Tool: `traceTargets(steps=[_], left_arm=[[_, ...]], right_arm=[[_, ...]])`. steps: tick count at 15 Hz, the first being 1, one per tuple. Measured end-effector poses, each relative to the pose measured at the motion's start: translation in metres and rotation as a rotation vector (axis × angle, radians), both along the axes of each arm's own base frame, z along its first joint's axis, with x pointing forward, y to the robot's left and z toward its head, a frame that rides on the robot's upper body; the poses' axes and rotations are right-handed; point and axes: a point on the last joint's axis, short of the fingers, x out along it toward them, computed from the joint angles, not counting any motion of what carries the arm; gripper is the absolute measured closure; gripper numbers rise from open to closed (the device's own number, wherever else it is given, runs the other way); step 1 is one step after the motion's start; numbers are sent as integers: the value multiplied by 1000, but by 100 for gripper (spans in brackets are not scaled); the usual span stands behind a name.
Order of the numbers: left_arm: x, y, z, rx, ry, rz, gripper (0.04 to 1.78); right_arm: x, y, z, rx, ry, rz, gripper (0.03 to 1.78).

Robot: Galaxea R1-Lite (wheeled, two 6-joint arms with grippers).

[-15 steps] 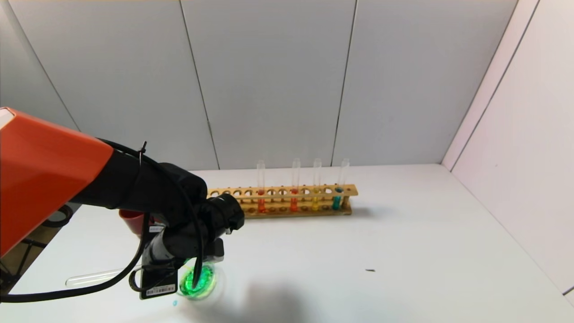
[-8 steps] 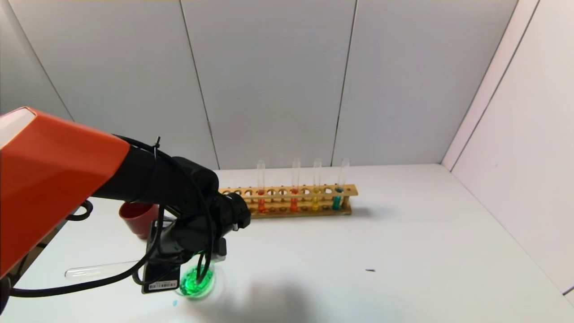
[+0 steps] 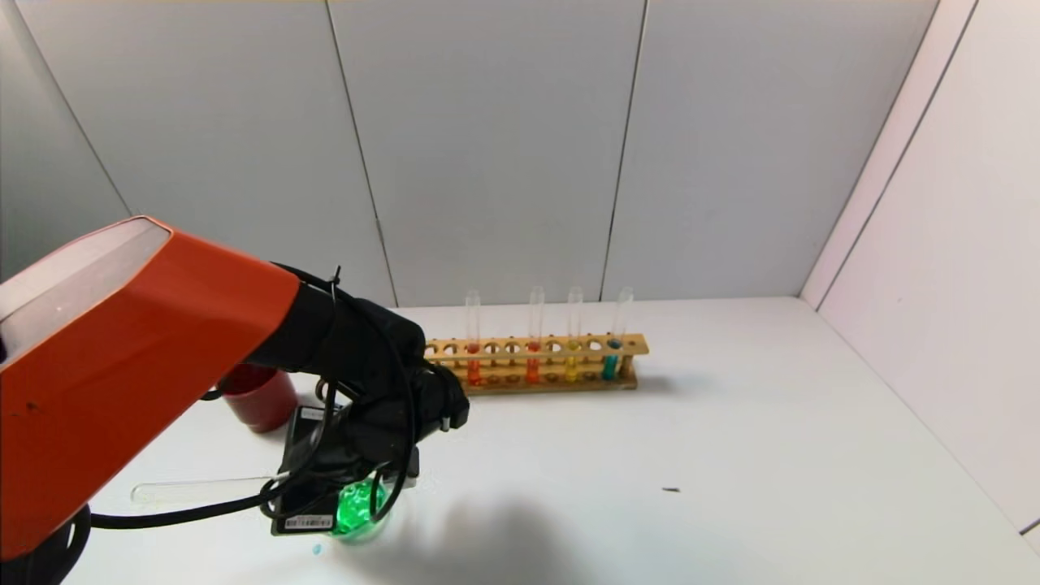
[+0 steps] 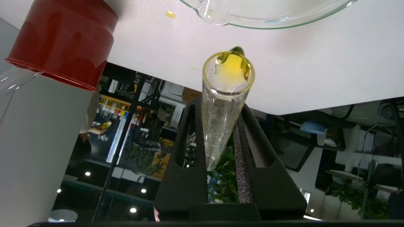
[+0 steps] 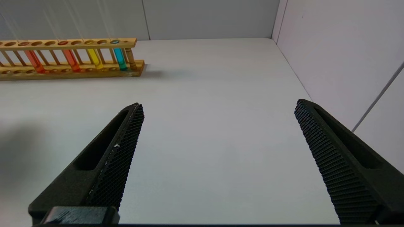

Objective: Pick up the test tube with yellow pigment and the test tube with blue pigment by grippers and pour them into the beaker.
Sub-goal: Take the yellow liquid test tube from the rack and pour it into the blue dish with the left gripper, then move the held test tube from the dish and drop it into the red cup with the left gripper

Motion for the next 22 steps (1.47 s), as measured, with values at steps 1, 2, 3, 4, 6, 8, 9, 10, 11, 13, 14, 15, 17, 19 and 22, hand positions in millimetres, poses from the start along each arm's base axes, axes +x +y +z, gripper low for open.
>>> traceTargets(steps=[1,2,3,4,6,8,9,10,11,13,14,15,17,19,22], left_arm=[[0,-1,-1,11,10,-4,152],[0,-3,-3,14,12,-7,152],[0,-3,-4,17,15,-8,152],[-1,-4,-4,19,17,-9,152],[-1,-4,-5,21,19,-10,152],[-1,-4,-6,21,19,-9,152],[-1,-4,-6,22,20,-10,152],[-1,-4,-6,22,20,-11,152],[-1,-5,-6,22,20,-11,152],[-1,-5,-6,22,20,-11,152],[-1,-5,-6,22,20,-11,152],[-1,-5,-6,22,20,-11,152],[-1,-5,-6,21,19,-10,152],[0,-5,-6,16,9,-7,152],[1,-6,8,-67,-43,36,152]], right_arm=[[0,0,0,0,0,0,7],[0,0,0,0,0,0,7],[0,0,0,0,0,0,7],[0,0,0,0,0,0,7],[0,0,0,0,0,0,7],[0,0,0,0,0,0,7],[0,0,0,0,0,0,7],[0,0,0,0,0,0,7],[0,0,0,0,0,0,7],[0,0,0,0,0,0,7],[0,0,0,0,0,0,7],[0,0,0,0,0,0,7],[0,0,0,0,0,0,7],[0,0,0,0,0,0,7],[0,0,0,0,0,0,7]])
